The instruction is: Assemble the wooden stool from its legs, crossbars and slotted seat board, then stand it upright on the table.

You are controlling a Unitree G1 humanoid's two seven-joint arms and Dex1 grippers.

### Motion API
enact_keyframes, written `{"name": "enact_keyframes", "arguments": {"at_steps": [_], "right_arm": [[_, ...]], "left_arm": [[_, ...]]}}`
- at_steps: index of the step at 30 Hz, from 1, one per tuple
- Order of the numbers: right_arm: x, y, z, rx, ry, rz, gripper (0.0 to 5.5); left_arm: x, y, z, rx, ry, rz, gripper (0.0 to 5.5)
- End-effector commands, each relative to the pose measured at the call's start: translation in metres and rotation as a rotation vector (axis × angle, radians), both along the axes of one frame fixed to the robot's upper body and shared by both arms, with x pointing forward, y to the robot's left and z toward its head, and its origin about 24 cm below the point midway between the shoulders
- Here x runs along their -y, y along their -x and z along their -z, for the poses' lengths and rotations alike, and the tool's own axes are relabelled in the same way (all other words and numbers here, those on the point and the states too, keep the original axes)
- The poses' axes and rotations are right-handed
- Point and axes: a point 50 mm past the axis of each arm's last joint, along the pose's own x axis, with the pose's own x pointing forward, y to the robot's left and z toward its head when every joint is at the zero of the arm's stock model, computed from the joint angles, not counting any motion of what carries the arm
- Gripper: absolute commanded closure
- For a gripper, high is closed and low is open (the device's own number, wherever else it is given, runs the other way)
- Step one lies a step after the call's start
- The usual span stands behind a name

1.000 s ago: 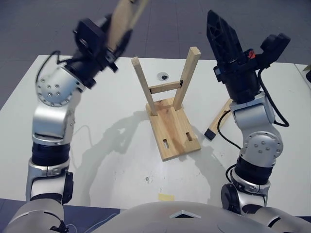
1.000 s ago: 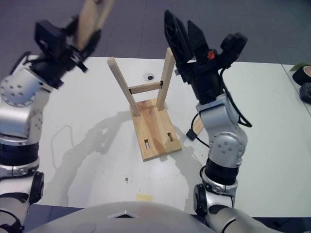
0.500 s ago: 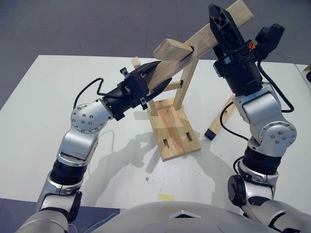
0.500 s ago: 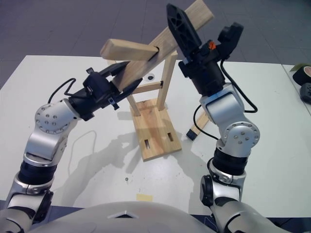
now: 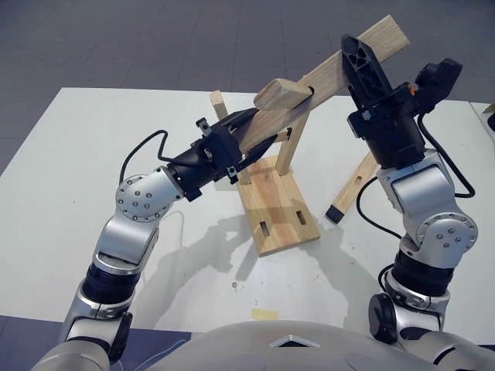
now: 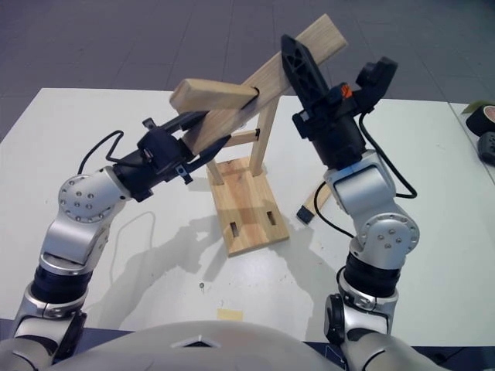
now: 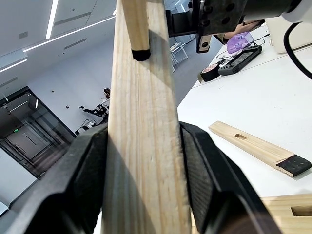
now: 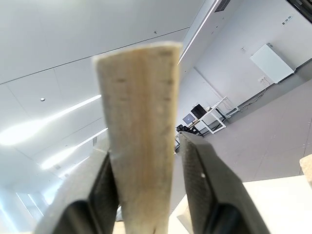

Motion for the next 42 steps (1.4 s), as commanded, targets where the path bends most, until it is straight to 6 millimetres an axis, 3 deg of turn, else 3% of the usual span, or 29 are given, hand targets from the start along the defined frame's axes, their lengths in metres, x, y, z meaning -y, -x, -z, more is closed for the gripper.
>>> {"name": "enact_keyframes", "arguments": {"at_steps": [1, 7, 11, 16, 22, 30, 37, 42], "right_arm": [[0.007, -0.001, 0.003, -0.055, -0.081, 0.017, 4.29], [0.028, -0.007, 0.013, -0.116, -0.055, 0.144, 4.48], [0.060, 0.001, 0.036, -0.209, 0.037, 0.230, 4.48], [0.085, 0.030, 0.079, -0.401, 0.198, 0.271, 4.48], [0.096, 0.030, 0.096, -0.444, 0.298, 0.358, 4.48], [0.097, 0.034, 0.108, -0.400, 0.492, 0.380, 4.48], [0.086, 0.038, 0.113, -0.213, 0.847, 0.380, 4.47], [0.094, 0.059, 0.145, -0.233, 1.044, 0.405, 4.47]], "left_arm": [[0.002, 0.004, -0.002, -0.017, 0.006, 0.020, 3.43], [-0.007, 0.009, 0.001, -0.138, 0.056, -0.002, 2.47], [-0.043, 0.018, -0.011, -0.286, 0.224, -0.062, 1.81], [-0.086, 0.006, -0.025, -0.292, 0.516, -0.362, 0.90], [-0.069, 0.016, -0.009, -0.371, 0.506, -0.380, 0.10], [-0.061, 0.017, -0.007, -0.381, 0.483, -0.373, 0.10], [-0.055, 0.017, -0.006, -0.376, 0.466, -0.360, 0.10], [-0.052, 0.020, -0.003, -0.369, 0.417, -0.359, 0.10]]}}
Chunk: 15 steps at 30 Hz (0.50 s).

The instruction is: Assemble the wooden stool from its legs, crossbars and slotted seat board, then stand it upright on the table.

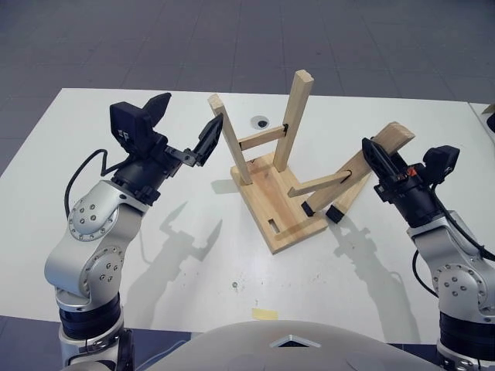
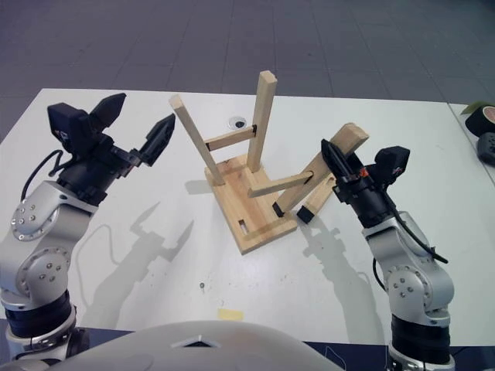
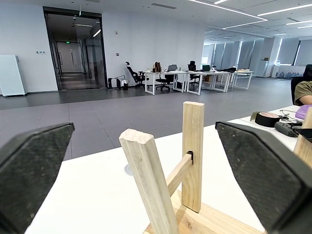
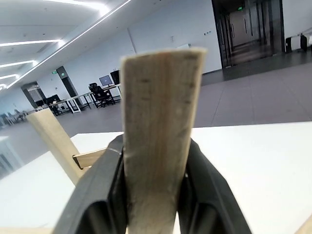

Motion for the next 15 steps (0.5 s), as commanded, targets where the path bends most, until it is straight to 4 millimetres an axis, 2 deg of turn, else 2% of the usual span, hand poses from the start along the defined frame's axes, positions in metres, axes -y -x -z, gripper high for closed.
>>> {"name": "enact_keyframes", "arguments": {"at_steps": [1, 6, 8, 12, 15], "right_arm": [[0.024, 0.027, 0.061, -0.236, 0.339, 0.109, 4.47], [0.022, 0.029, 0.088, -0.347, 0.483, 0.087, 4.45], [0.011, 0.020, 0.089, -0.372, 0.451, 0.052, 4.44], [-0.027, 0.003, 0.057, -0.254, 0.309, -0.104, 4.44], [-0.036, 0.001, 0.047, -0.249, 0.254, -0.128, 4.44]], "left_arm": [[0.003, 0.004, 0.002, 0.009, -0.078, -0.003, 0.10], [0.011, 0.002, 0.004, 0.013, -0.100, 0.039, 0.10], [0.014, 0.001, 0.004, 0.011, -0.102, 0.057, 0.10], [0.018, -0.003, 0.006, 0.014, -0.139, 0.096, 0.10], [0.019, -0.006, 0.004, 0.022, -0.150, 0.116, 0.10]]}}
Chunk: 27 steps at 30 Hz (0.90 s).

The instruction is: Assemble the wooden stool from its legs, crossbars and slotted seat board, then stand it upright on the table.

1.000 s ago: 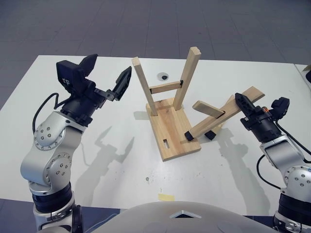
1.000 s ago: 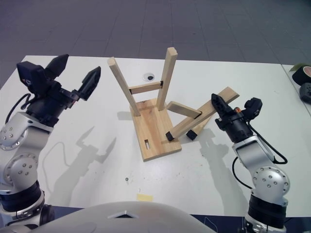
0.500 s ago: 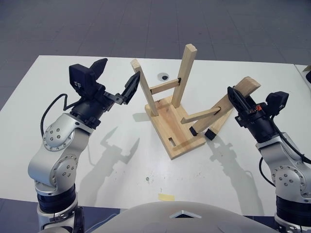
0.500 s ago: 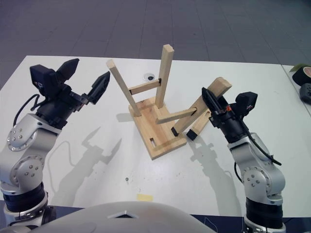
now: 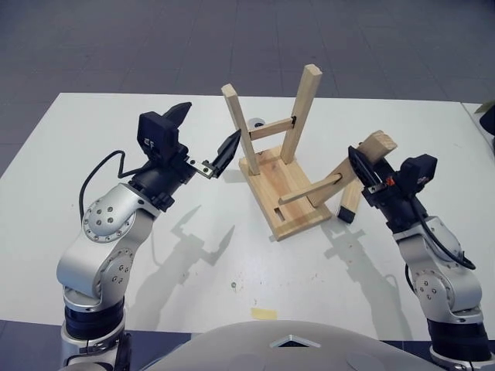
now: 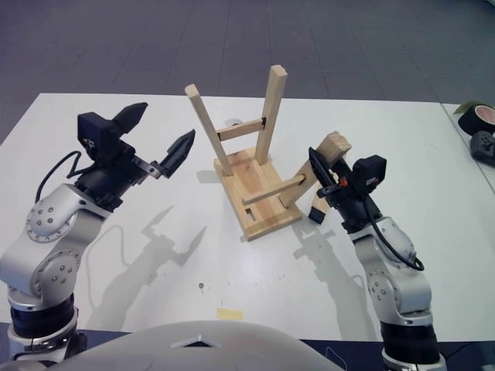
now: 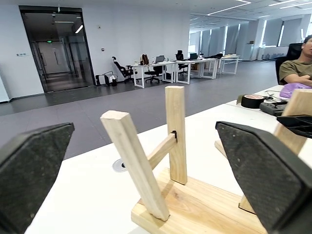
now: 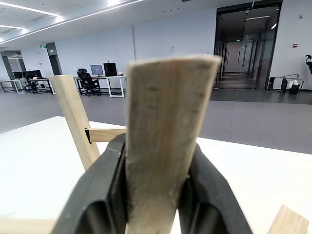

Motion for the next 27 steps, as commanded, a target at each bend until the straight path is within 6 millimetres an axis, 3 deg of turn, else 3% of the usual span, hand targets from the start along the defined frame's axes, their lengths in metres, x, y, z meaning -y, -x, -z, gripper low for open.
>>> {"name": "enact_keyframes", "arguments": {"at_steps": [1, 11, 12, 21, 25, 27], "right_arm": [[-0.015, 0.007, 0.034, -0.294, 0.109, -0.084, 4.44], [-0.017, -0.003, 0.024, -0.232, 0.142, -0.059, 4.44], [-0.016, -0.004, 0.022, -0.220, 0.117, -0.050, 4.07], [-0.007, -0.024, -0.020, -0.046, -0.139, -0.015, 2.69], [0.000, -0.031, -0.047, 0.004, -0.344, -0.031, 2.10], [0.013, -0.037, -0.064, 0.045, -0.460, 0.022, 1.80]], "left_arm": [[0.002, -0.008, -0.004, 0.030, -0.052, 0.035, 0.10], [0.017, -0.005, 0.004, 0.014, -0.071, 0.120, 0.10], [0.019, -0.004, 0.004, 0.016, -0.074, 0.134, 0.10], [0.025, -0.001, 0.005, 0.009, -0.065, 0.192, 0.10], [0.028, 0.001, 0.005, 0.011, -0.055, 0.202, 0.10], [0.027, 0.002, 0.003, 0.014, -0.047, 0.208, 0.10]]}}
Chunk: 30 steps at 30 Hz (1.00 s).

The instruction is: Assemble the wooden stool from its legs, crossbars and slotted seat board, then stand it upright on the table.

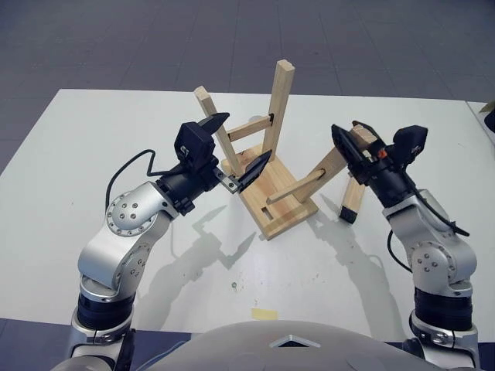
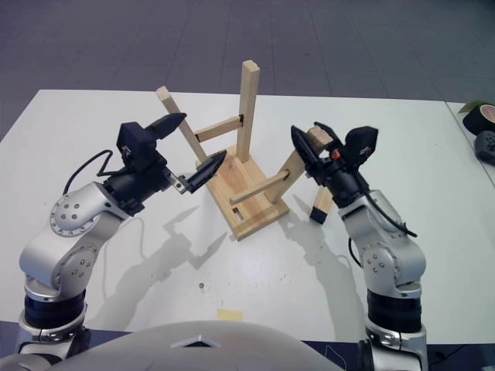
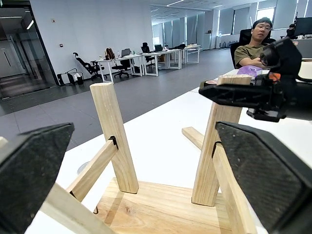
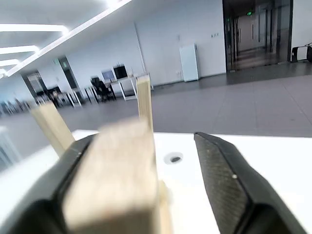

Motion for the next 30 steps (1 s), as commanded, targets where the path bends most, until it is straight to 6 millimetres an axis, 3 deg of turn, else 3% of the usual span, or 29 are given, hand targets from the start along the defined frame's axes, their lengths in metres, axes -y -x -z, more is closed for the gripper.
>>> {"name": "enact_keyframes", "arguments": {"at_steps": [1, 3, 4, 6, 10, 15, 18, 22, 30], "right_arm": [[0.025, -0.012, -0.036, 0.059, -0.238, 0.115, 1.56], [0.058, -0.024, -0.036, 0.001, -0.373, 0.330, 1.20], [0.074, -0.030, -0.023, -0.079, -0.313, 0.442, 1.01], [0.087, -0.030, 0.003, -0.202, -0.071, 0.537, 0.71], [0.070, -0.012, 0.057, -0.428, 0.355, 0.456, 0.13], [0.058, 0.013, 0.102, -0.646, 0.514, 0.397, 0.11], [0.051, 0.016, 0.106, -0.667, 0.574, 0.370, 0.11], [0.042, 0.016, 0.107, -0.667, 0.650, 0.312, 0.78], [0.038, 0.021, 0.113, -0.744, 0.610, 0.308, 2.09]], "left_arm": [[0.001, 0.003, -0.004, 0.013, 0.015, 0.021, 0.10], [0.000, 0.004, -0.004, 0.012, 0.023, 0.021, 0.10], [0.001, 0.004, -0.004, 0.011, 0.024, 0.017, 0.10], [0.001, 0.004, -0.003, 0.009, 0.024, 0.008, 0.10], [0.000, 0.003, -0.001, 0.004, 0.016, -0.004, 0.10], [0.001, 0.003, 0.003, -0.013, 0.006, -0.008, 0.10], [0.003, 0.003, 0.003, -0.018, 0.009, -0.003, 0.10], [0.006, 0.002, 0.005, -0.020, 0.002, 0.009, 0.10], [0.008, 0.004, 0.010, -0.025, -0.005, 0.017, 0.10]]}}
